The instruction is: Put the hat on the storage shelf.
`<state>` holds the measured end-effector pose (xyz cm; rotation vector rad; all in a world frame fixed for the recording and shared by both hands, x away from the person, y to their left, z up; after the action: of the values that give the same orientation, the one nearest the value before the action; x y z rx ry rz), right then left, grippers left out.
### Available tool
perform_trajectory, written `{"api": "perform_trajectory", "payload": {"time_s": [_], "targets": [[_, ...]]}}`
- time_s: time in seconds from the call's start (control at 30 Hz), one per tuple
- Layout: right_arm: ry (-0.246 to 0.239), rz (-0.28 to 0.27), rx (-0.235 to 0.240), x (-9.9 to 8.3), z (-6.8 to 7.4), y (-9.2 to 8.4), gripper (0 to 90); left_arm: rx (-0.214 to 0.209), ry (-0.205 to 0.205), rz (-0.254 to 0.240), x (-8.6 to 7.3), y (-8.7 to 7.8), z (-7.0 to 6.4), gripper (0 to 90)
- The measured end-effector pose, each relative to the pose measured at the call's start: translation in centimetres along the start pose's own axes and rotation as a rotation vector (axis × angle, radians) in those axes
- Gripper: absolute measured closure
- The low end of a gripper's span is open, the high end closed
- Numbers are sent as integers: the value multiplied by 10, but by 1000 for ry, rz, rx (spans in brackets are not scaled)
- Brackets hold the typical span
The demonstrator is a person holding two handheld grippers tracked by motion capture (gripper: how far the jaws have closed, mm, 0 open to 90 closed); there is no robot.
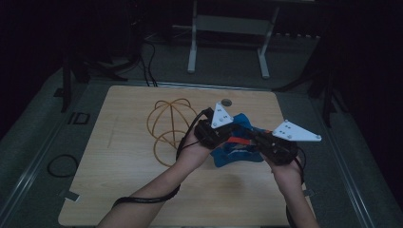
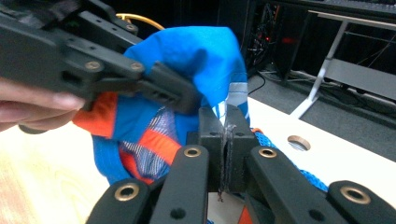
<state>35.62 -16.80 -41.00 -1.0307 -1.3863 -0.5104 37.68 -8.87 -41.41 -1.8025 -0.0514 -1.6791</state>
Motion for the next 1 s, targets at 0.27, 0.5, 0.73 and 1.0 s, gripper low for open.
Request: {"api": "perform_trajectory", "payload": {"time_s": [0.27, 0.5, 0.73, 1.0], "targets": [[22, -8, -15, -10, 3, -10, 876, 33, 124, -18, 2, 0, -11, 891], [43, -40, 1, -9, 1, -29, 825, 6, 222, -87, 7, -7, -20, 892], [42, -67, 34, -11, 6, -55, 706, -52, 289, -159, 9, -9, -26, 892], [42, -114, 48, -8, 0, -90, 483, -76, 332, -238, 11, -18, -25, 891]]}}
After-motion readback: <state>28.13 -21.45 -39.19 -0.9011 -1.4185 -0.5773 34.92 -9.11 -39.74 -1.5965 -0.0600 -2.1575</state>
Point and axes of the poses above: each handheld gripper's, and its own axes: y roughly forward along the jaws, x roughly out of its top, z roughly to its left, the point moved 10 cm from there along y, roughly forward along the jaws, and after that the axes turned 11 degrees about -x, right-handed, at the moved point
